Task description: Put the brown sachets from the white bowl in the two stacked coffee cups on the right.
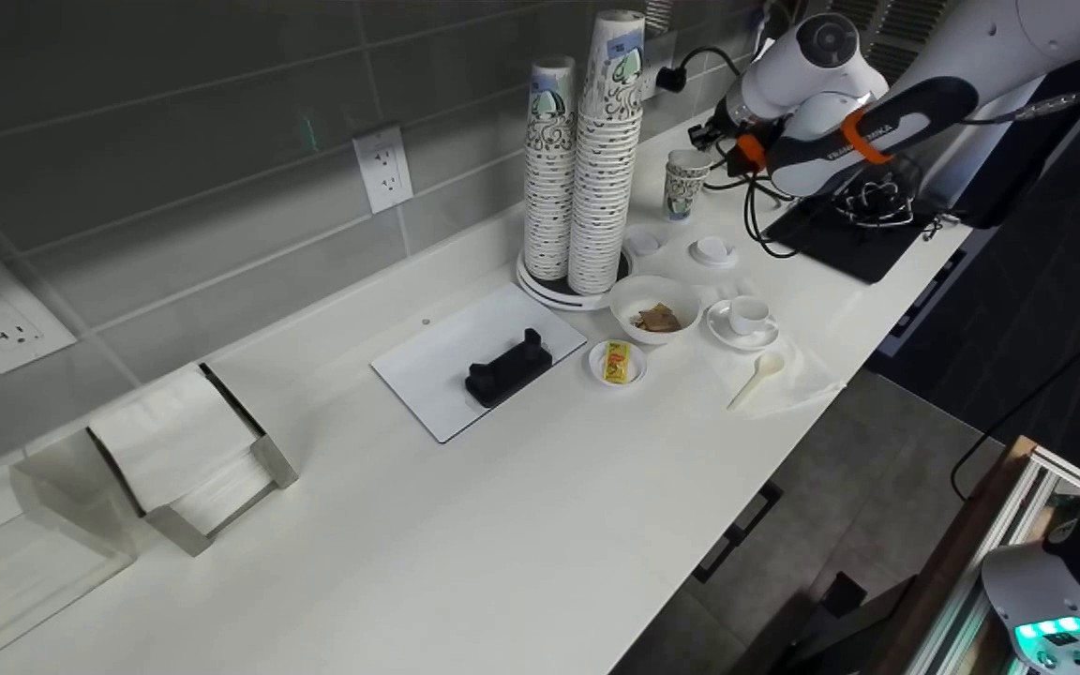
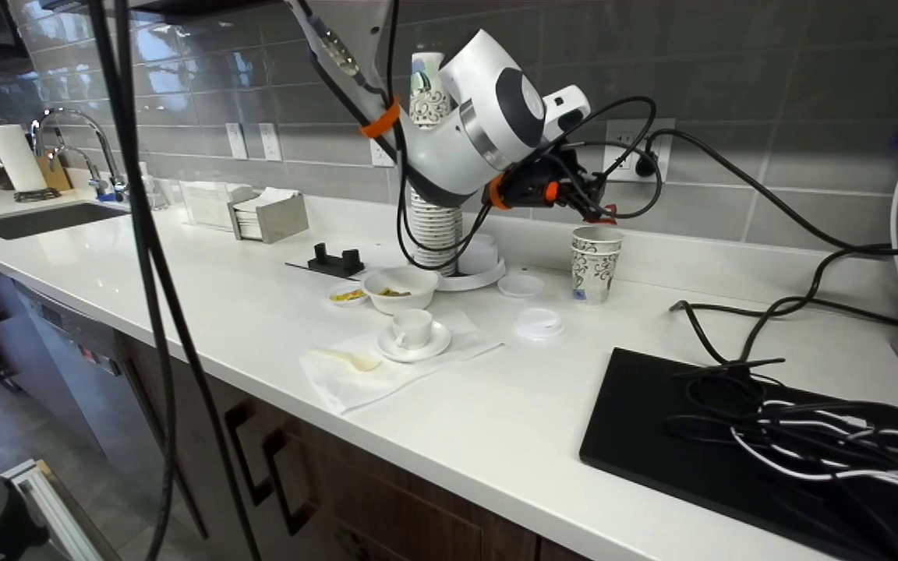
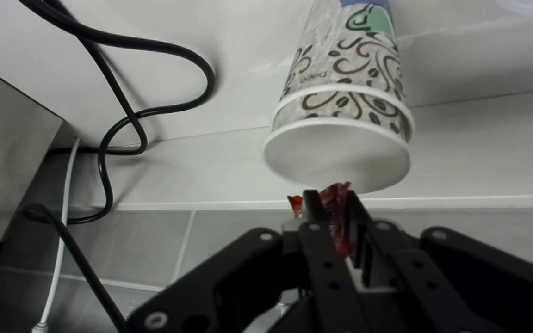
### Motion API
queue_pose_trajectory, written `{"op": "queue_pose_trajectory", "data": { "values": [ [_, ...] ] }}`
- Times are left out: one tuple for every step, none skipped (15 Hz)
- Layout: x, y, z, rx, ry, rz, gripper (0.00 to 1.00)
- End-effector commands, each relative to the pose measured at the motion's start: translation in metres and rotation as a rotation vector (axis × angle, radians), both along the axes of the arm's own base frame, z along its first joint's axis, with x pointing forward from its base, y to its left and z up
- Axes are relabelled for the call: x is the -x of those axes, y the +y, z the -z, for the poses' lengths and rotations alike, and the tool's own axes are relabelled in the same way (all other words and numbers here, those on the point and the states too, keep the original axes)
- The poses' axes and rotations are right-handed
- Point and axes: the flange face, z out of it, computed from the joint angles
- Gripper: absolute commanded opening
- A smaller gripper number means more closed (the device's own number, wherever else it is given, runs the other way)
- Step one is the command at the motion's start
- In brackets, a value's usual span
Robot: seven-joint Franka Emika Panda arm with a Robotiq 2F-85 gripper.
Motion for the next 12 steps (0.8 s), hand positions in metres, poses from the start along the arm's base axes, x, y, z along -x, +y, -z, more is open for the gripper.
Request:
{"op": "queue_pose_trajectory", "data": {
  "values": [
    [-0.008,0.003,-0.003,-0.001,-0.024,0.000,0.46],
    [-0.008,0.004,-0.006,0.000,-0.024,0.000,0.54],
    [-0.005,0.007,-0.010,-0.006,-0.020,0.000,0.60],
    [-0.004,0.008,-0.015,0.002,-0.009,0.010,0.68],
    [-0.002,0.009,-0.019,0.003,-0.001,0.016,0.75],
    [-0.001,0.009,-0.023,0.007,0.005,0.032,0.81],
    [0.000,0.009,-0.026,0.008,0.015,0.044,0.89],
    [-0.001,0.007,-0.029,0.015,0.021,0.059,0.95],
    [-0.001,0.007,-0.031,0.018,0.030,0.069,0.99],
    [0.000,0.007,-0.032,0.023,0.036,0.076,1.00],
    [0.003,0.009,-0.033,0.015,0.062,0.085,1.00],
    [0.010,0.015,-0.032,-0.004,0.109,0.092,1.00]
  ]
}}
